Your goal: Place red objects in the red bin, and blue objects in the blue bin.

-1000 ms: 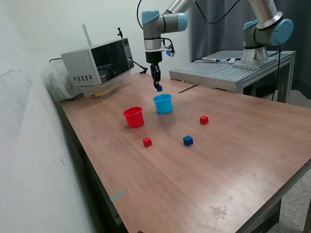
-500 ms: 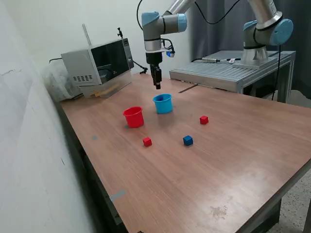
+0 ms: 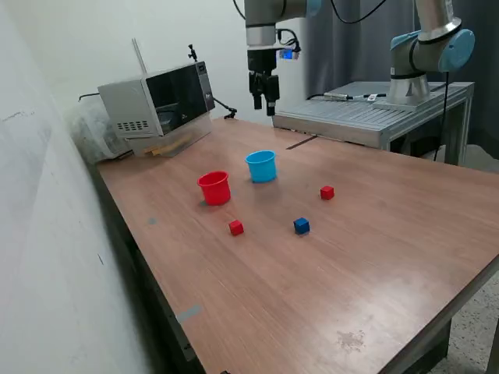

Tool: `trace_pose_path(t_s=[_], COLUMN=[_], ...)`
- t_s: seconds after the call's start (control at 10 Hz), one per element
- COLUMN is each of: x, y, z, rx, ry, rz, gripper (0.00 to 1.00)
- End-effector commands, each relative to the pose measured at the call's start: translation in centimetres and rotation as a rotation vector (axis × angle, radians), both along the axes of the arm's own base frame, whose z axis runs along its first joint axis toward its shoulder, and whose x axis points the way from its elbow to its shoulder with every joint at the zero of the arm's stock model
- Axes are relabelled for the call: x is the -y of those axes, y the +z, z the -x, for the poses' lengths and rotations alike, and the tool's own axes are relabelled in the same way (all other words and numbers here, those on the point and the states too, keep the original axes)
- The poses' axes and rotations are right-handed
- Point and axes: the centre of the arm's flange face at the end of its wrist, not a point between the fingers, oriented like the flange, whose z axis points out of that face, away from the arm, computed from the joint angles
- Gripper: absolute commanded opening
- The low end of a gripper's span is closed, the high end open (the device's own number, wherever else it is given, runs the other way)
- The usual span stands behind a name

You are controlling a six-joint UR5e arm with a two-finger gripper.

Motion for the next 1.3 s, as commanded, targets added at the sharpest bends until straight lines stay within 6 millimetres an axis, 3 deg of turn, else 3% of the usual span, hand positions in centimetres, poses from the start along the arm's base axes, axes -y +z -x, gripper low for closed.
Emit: trace_pose_path(t_s=[0.0, 0.1, 0.2, 0.3, 0.5, 0.7, 0.9, 1.0, 1.2], x=[8.8, 12.1, 15.2, 17.2, 18.9, 20.4, 22.4, 24.1, 24.6], y=[10.2, 14.0, 16.3, 16.7, 18.1, 17.2, 9.7, 4.7, -4.0], z=[-5.2, -7.2, -8.9, -9.5, -7.5, -3.5, 1.9, 3.5, 6.0], rx=[-0.068, -0.094, -0.110, -0.120, -0.159, -0.161, -0.113, -0.071, -0.011], ry=[0.138, 0.197, 0.248, 0.282, 0.296, 0.309, 0.266, 0.278, 0.231], rz=[-0.004, -0.003, 0.002, 0.004, 0.067, 0.074, 0.087, 0.089, 0.092], gripper=[1.00, 1.00, 1.00, 1.00, 1.00, 1.00, 1.00, 1.00, 1.00])
